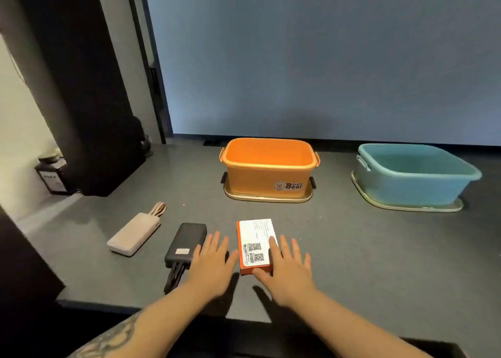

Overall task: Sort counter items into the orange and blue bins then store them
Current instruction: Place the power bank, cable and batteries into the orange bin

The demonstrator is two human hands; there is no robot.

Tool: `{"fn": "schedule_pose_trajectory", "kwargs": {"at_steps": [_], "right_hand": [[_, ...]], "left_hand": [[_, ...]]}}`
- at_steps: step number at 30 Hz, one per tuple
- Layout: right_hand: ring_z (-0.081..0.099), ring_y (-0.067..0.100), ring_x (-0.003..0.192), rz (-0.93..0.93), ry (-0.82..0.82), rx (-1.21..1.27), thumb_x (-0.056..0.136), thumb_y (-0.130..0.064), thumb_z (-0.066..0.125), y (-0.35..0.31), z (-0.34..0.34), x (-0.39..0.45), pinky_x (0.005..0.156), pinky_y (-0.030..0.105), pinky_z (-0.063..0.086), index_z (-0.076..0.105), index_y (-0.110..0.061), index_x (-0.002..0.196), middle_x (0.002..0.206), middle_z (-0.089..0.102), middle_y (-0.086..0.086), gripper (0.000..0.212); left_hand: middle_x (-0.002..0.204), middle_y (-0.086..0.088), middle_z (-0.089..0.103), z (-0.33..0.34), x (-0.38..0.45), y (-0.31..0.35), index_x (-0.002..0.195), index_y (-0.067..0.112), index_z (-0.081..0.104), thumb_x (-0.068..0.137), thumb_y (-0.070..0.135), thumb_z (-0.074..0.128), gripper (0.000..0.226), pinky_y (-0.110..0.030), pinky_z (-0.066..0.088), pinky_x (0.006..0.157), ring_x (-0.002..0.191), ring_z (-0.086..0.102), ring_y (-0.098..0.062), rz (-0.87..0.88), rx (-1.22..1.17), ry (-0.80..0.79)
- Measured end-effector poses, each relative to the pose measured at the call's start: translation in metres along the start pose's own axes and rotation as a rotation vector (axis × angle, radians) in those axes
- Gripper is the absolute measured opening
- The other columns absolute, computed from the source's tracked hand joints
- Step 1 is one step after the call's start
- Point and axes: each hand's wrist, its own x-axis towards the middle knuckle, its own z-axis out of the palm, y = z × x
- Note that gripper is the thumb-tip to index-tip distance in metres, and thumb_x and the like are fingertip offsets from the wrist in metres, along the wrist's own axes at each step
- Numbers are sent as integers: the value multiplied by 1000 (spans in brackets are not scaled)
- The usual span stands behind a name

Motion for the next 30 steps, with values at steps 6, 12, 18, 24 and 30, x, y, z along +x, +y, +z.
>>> {"fn": "schedule_pose_trajectory", "kwargs": {"at_steps": [6, 12, 18, 24, 30], "right_hand": [[-15, 27, 147, -76, -7, 67, 80, -78, 37, 7, 26, 34, 116, 52, -3, -10, -30, 152, 161, -15, 0, 98], [-4, 20, 147, -114, 135, 94, 64, -85, 29, -2, 38, 52, 117, 47, 7, 14, -33, 150, 161, -2, -3, 102], [6, 17, 146, -133, 140, 26, 58, -94, 29, 11, 24, 63, 116, 47, 11, 32, -36, 142, 160, 11, -6, 102], [-6, 8, 146, -234, 47, 40, 62, -90, 41, 54, -5, 73, 117, 35, -7, 25, -44, 146, 160, 0, -15, 97], [-8, 9, 146, -182, -114, 35, 63, -70, 54, 81, -26, 84, 119, 38, -7, 9, -46, 149, 161, -4, -11, 100]], "left_hand": [[160, 3, 1, 36, 19, 13, 152, 23, 6, 100, 48, 19, 59, -37, -1, 118, 147, -3, -14, -122, -283, -10], [160, 4, 8, 36, 42, 14, 152, 24, 12, 101, 45, 26, 57, -35, 3, 120, 147, 3, -8, -168, -449, 49], [159, 7, 8, 24, 89, 18, 151, 27, 19, 100, 44, 30, 54, -36, 7, 120, 146, 9, -10, -61, -556, 6], [145, 7, 42, 27, 110, 24, 143, 22, 39, 100, 43, 33, 48, -38, 26, 114, 133, 38, -12, 40, -561, -41], [105, 26, 59, 40, 102, 21, 107, 45, 61, 98, 39, 38, 25, -24, 41, 91, 105, 51, 5, 74, -719, 102]]}}
